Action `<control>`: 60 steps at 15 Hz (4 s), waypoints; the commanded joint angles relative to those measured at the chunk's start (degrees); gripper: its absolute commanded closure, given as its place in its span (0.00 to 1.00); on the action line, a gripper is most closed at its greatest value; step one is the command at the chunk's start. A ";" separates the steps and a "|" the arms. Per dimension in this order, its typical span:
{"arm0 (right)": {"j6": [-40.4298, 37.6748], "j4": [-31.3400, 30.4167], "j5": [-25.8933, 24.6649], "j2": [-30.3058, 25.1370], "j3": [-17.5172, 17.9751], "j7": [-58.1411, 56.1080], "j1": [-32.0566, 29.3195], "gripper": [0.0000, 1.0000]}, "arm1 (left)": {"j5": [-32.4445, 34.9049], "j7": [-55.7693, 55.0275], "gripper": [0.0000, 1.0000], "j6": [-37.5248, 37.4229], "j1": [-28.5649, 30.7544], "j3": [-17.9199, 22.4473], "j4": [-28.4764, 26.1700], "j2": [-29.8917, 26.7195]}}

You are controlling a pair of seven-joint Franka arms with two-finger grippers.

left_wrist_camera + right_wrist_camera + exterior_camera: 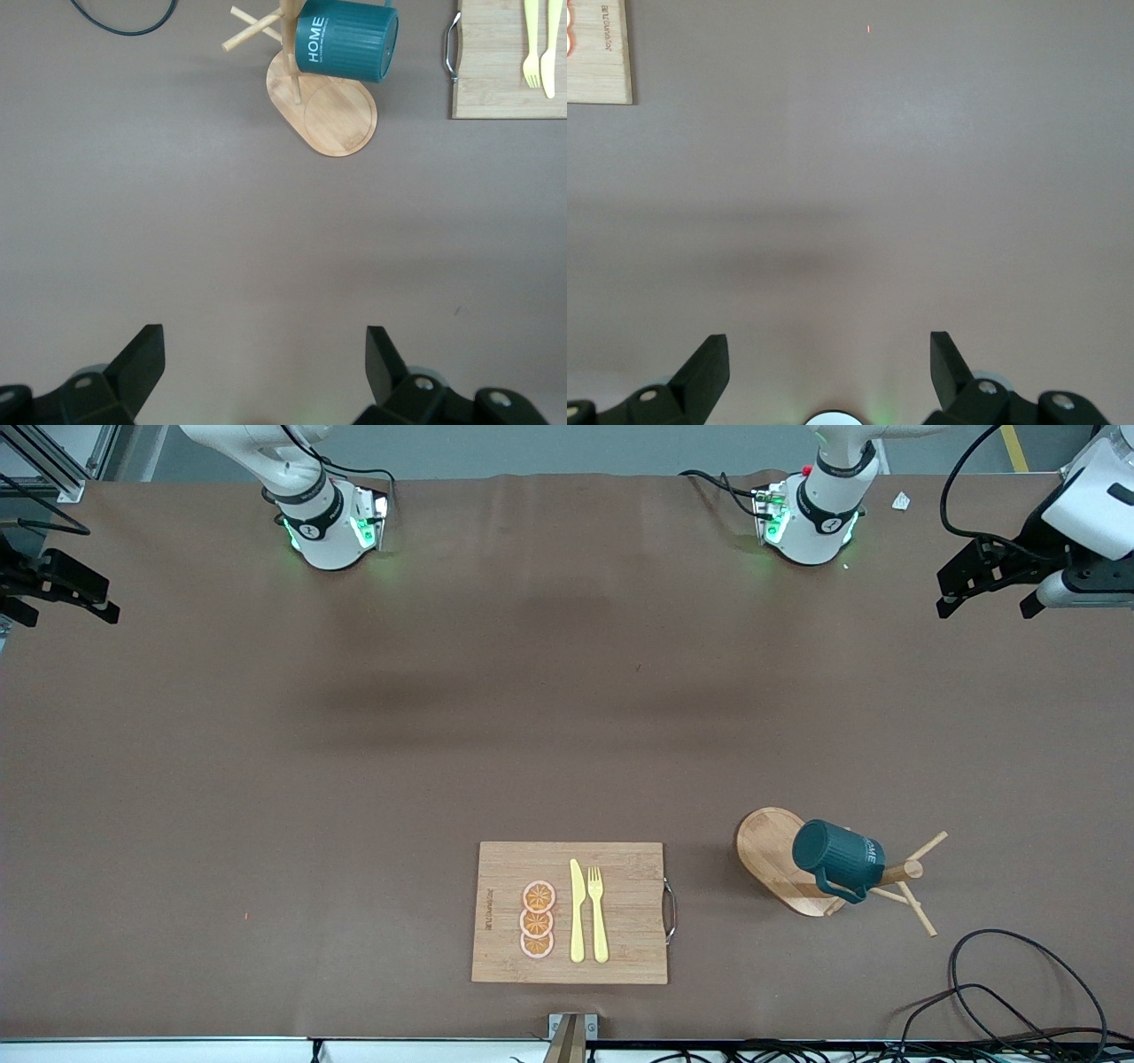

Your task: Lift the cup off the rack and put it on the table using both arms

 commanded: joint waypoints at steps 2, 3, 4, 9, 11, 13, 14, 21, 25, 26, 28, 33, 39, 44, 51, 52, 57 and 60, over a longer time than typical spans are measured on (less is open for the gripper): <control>0.68 -1.69 -0.85 -1.60 0.16 -0.41 -0.28 0.00 | -0.84 1.29 0.00 -0.79 0.31 -0.08 2.07 1.25; 0.68 -1.69 -0.85 -1.60 0.16 -0.41 -0.28 0.00 | -0.84 1.29 0.00 -1.05 0.49 0.00 2.86 1.77; 0.68 -1.69 -0.85 -1.60 0.16 -0.50 -0.28 0.00 | -0.84 1.12 0.00 -1.23 0.58 0.00 4.17 2.74; 0.68 -1.69 -0.85 -1.60 0.16 -0.50 -0.28 0.00 | -1.71 -1.15 0.00 -1.58 0.58 0.27 5.51 7.04; 0.68 -1.78 -0.85 -1.60 0.16 -0.41 -0.37 0.00 | -3.20 -8.68 0.00 -0.79 0.49 0.18 5.42 8.71; 0.86 -1.69 -0.85 -1.52 0.15 -0.41 -0.37 0.00 | -3.92 -16.08 0.00 3.15 0.40 0.18 4.89 10.03; 1.30 -1.69 -0.85 -1.52 0.16 -0.41 -0.37 0.00 | -4.53 -19.33 0.00 3.69 0.49 0.09 4.89 11.26; 2.79 -2.13 -0.85 -1.34 0.07 -0.41 -0.37 0.00 | -10.41 -43.06 0.00 17.90 1.28 0.09 -1.86 14.96; 2.71 -2.22 -0.76 -1.43 0.07 -0.24 -0.37 0.00 | -13.40 -55.88 0.00 27.23 1.11 0.00 -7.23 15.40; 2.62 -2.31 -0.76 -1.43 0.07 -0.15 -0.37 0.00 | -13.93 -59.84 0.00 29.08 0.76 -0.08 -8.02 15.49; 2.53 -2.48 -0.67 -1.51 0.07 -0.15 -0.63 0.00 | -15.33 -65.39 0.00 33.03 0.40 -0.17 -9.17 16.10; 2.27 -2.48 -0.58 -1.52 0.07 -0.24 -0.81 0.00 | -16.66 -69.01 0.00 43.67 0.31 -1.22 -10.76 20.93; 2.18 -2.48 -0.58 -1.52 0.07 -0.32 -0.90 0.00 | -16.57 -70.52 0.00 47.02 0.14 -1.49 -8.47 24.27; 2.18 -2.57 -0.58 -1.52 0.07 -0.32 -0.81 0.00 | -16.31 -70.34 0.00 47.55 0.05 -1.67 -4.17 27.52; 2.18 -2.57 -0.58 -1.52 0.07 -0.32 -0.81 0.00 | -16.13 -69.37 0.00 47.55 -0.04 -1.75 -0.74 32.27; 2.09 -2.57 -0.58 -1.52 0.07 -0.32 -0.81 0.00 | -16.13 -69.55 0.00 47.55 -0.04 -1.75 0.05 32.80; 2.09 -2.57 -0.58 -1.52 0.07 -0.32 -0.81 0.00 | -16.40 -69.55 0.00 47.55 -0.04 -2.45 0.94 34.65; 2.09 -2.57 -0.58 -1.52 0.07 -0.32 -0.81 0.00 | -16.13 -69.46 0.00 47.55 -0.04 -2.46 0.94 35.09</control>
